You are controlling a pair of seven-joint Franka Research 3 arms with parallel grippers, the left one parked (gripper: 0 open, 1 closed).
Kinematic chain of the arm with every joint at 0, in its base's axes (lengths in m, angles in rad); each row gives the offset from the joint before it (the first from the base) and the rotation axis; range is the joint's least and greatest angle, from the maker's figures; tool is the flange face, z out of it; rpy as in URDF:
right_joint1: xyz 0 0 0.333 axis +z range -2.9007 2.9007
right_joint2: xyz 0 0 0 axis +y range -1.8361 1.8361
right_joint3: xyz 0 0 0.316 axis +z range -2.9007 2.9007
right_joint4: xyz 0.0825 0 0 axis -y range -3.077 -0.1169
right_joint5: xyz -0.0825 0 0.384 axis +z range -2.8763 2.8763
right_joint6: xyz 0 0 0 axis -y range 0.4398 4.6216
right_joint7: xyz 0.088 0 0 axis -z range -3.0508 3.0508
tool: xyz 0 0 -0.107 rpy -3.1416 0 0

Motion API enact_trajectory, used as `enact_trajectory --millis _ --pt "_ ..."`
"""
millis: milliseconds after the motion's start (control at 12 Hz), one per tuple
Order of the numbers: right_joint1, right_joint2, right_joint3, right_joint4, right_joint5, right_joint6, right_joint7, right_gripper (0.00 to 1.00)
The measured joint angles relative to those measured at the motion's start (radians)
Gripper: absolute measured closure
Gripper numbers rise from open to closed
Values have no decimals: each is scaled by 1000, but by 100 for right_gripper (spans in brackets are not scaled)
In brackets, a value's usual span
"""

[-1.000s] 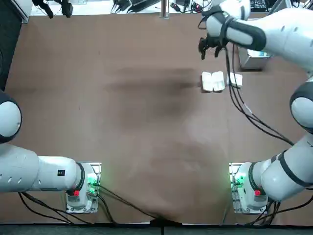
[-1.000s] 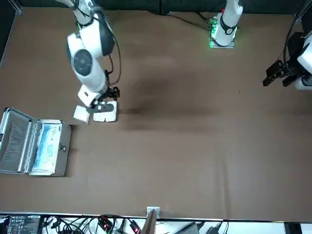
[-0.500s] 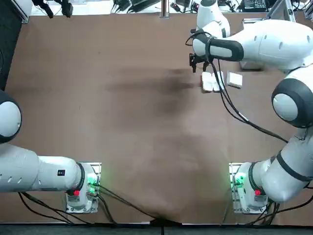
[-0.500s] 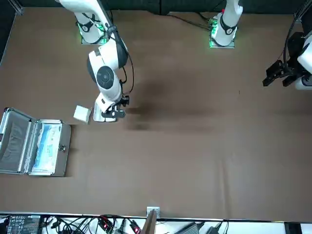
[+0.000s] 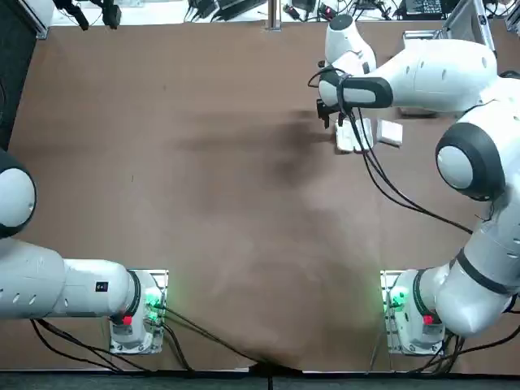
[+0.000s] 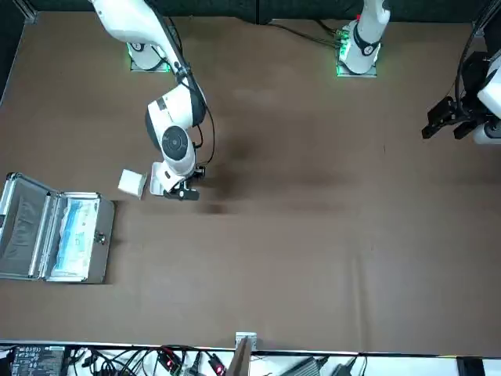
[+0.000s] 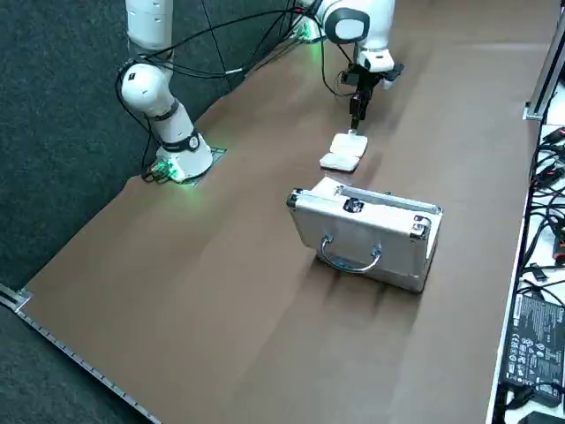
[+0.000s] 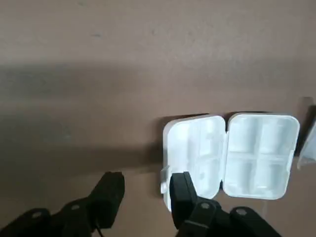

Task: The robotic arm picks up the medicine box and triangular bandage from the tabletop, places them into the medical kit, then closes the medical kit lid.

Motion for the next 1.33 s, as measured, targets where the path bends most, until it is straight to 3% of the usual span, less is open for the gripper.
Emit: enact_trajectory --millis 667,750,917,1167,1333 --pt "-1 33 -7 -24 -22 2 7 51" --pt "-1 33 -8 -25 -22 2 7 60" --pt "-1 33 -9 -24 -22 2 14 88" --pt "-1 23 -10 -13 -23 4 54 98" --pt "-1 -5 -14 9 -23 -12 75 98"
